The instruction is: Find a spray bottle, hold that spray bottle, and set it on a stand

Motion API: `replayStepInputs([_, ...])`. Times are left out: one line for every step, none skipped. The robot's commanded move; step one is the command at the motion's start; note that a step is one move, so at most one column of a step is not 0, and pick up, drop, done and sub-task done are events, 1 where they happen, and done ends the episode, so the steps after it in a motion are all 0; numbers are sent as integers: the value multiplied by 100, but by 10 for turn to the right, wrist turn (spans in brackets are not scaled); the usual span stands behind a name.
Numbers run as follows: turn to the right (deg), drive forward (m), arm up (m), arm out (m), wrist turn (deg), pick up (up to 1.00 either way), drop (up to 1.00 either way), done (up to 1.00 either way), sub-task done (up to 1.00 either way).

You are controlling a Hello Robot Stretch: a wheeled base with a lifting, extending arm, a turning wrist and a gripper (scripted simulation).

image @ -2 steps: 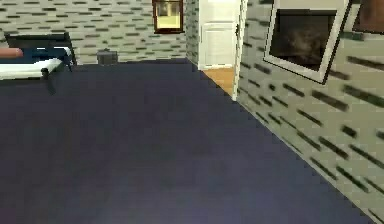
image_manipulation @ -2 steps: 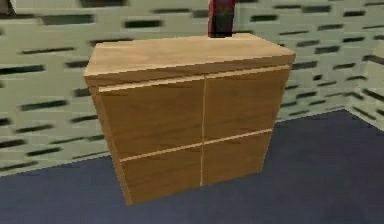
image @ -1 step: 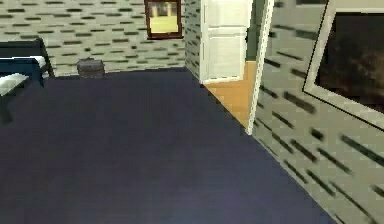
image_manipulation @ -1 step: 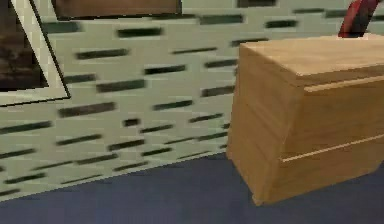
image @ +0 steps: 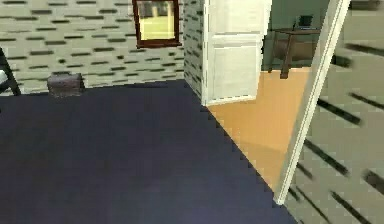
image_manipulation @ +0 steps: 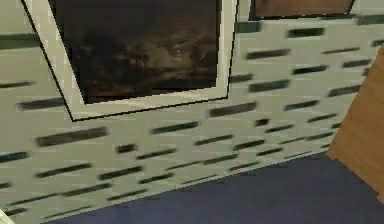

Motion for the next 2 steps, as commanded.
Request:
replayStepInputs([0, 100, 0, 0, 0, 0, 0, 0, 0])
replayStepInputs([30, 0, 0, 0, 0, 0, 0, 0, 0])
